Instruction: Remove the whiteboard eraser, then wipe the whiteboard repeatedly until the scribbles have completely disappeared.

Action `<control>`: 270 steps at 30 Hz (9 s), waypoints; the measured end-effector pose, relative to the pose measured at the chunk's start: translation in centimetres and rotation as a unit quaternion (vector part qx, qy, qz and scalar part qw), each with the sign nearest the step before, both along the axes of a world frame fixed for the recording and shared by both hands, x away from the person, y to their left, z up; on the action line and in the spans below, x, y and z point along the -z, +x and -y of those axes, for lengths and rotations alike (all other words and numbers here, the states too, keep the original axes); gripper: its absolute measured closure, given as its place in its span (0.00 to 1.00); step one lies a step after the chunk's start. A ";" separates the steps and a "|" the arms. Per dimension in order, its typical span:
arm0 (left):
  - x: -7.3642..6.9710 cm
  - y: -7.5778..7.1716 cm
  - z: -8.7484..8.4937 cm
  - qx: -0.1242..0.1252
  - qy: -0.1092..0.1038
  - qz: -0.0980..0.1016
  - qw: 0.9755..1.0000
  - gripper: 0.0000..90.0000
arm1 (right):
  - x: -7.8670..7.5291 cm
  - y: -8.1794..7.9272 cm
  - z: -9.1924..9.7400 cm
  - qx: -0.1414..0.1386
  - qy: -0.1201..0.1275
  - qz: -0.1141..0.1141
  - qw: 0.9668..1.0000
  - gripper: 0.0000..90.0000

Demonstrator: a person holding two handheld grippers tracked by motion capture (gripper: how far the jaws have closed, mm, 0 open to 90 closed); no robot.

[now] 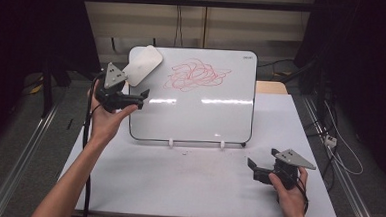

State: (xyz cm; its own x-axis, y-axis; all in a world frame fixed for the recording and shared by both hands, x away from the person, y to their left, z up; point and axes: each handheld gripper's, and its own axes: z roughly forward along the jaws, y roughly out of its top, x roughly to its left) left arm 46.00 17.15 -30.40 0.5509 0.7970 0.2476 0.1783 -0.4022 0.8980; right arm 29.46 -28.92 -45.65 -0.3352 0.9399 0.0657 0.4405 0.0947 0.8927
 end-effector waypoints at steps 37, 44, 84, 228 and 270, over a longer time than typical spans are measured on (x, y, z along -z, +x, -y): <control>-1.1 5.8 3.3 -0.019 0.139 0.010 0.990 0.32 | 0.1 0.3 -0.4 -0.010 -0.001 -0.006 1.000 0.06; -1.1 5.9 3.6 -0.023 0.152 0.009 0.988 0.33 | 0.1 0.3 -0.4 -0.010 -0.002 -0.005 1.000 0.06; -2.8 5.5 1.7 0.008 0.063 -0.044 0.997 0.34 | 0.1 0.4 -0.4 -0.006 0.001 -0.011 1.000 0.06; 6.8 -1.1 13.3 0.007 0.185 0.040 0.982 0.35 | -0.2 0.4 -0.9 -0.023 0.007 -0.007 1.000 0.06; 2.2 3.4 13.9 0.014 0.161 0.037 0.986 0.35 | -0.2 0.4 -0.8 -0.025 0.008 -0.007 1.000 0.06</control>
